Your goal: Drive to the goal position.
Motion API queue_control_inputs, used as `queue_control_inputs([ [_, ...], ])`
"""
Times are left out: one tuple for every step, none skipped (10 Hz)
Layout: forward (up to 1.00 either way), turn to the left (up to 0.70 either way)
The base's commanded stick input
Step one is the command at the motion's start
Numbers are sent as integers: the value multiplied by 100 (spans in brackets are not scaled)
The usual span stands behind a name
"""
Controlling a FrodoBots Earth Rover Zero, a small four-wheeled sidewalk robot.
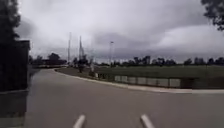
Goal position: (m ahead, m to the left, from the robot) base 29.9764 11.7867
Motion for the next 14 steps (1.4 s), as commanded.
queue_control_inputs([
  [100, 41],
  [100, 41],
  [100, 41],
  [100, 41],
  [100, 41],
  [100, 20],
  [100, 1],
  [100, 1],
  [100, 1],
  [100, 1],
  [100, 1],
  [100, 1],
  [100, 1],
  [100, 1],
])
